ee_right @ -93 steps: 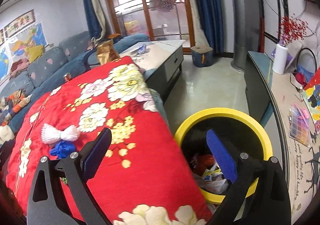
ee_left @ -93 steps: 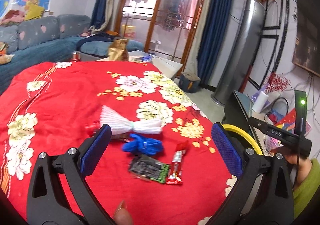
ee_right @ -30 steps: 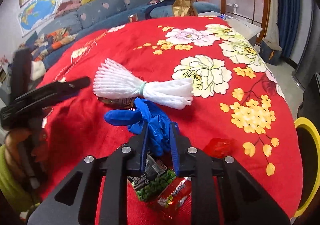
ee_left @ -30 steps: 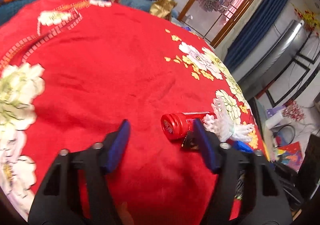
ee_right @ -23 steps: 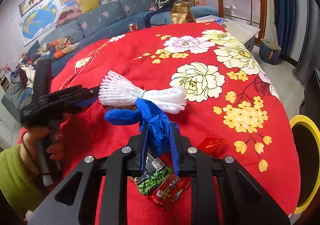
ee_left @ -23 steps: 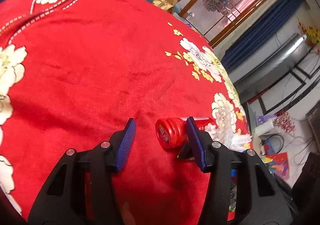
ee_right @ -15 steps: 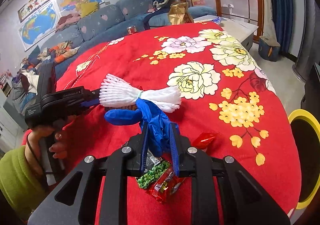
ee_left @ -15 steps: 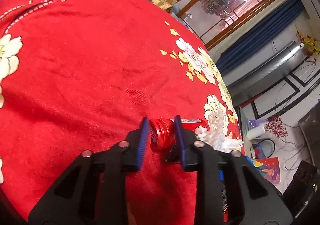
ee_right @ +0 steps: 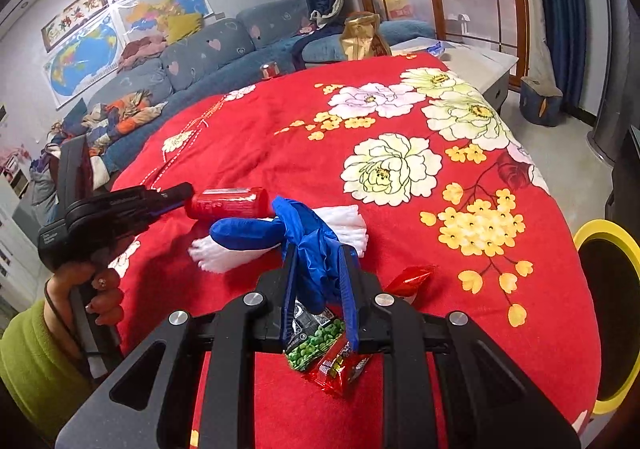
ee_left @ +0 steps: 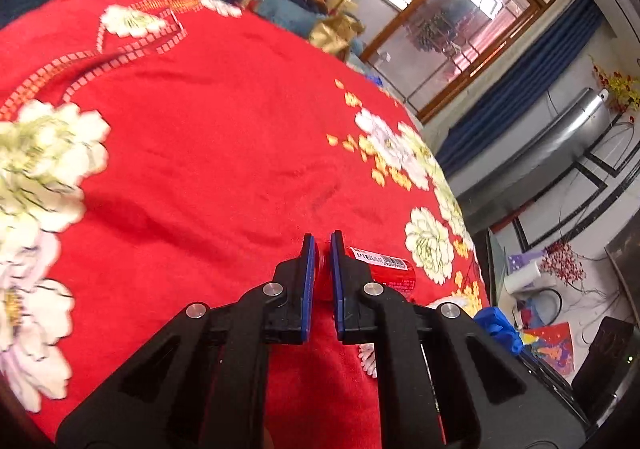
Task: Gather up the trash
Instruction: 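Carry the red can and blue glove over the bin with both tools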
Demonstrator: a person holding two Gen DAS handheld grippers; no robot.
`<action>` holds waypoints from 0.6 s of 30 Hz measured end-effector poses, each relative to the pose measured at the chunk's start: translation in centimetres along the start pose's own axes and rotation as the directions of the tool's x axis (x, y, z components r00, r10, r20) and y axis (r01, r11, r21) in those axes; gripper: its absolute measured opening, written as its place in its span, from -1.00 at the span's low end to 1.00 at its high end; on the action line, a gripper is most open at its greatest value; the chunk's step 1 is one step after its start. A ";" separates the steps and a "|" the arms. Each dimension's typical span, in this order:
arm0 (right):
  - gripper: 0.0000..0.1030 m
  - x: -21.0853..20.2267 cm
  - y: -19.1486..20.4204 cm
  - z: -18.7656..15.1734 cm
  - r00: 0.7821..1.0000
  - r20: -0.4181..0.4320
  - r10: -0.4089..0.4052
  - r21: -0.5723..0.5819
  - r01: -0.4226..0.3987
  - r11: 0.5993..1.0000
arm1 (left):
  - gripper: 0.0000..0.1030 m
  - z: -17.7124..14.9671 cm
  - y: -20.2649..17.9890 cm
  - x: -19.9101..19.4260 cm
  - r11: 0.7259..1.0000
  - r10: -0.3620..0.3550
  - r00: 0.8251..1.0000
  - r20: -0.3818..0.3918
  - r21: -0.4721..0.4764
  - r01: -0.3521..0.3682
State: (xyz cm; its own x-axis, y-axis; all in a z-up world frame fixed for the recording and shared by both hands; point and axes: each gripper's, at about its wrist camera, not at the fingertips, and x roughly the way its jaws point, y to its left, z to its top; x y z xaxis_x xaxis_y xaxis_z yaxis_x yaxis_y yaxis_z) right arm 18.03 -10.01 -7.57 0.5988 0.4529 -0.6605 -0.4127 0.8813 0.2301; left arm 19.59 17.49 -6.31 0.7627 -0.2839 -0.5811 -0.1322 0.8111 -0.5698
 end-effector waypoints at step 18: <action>-0.72 -4.0 -2.4 0.7 0.996 0.087 -0.030 0.045 0.027 0.999 | -0.92 0.7 -6.4 -5.4 0.988 -0.054 0.991 0.119 0.151 0.035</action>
State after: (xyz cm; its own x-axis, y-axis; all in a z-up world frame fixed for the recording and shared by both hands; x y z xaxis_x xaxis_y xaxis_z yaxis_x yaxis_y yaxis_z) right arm 17.09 -13.85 -4.97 0.6686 0.4359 -0.6024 -0.3657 0.8982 0.2441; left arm 16.82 14.17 0.88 0.8388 -0.2639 -0.4761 -0.0080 0.8685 -0.4956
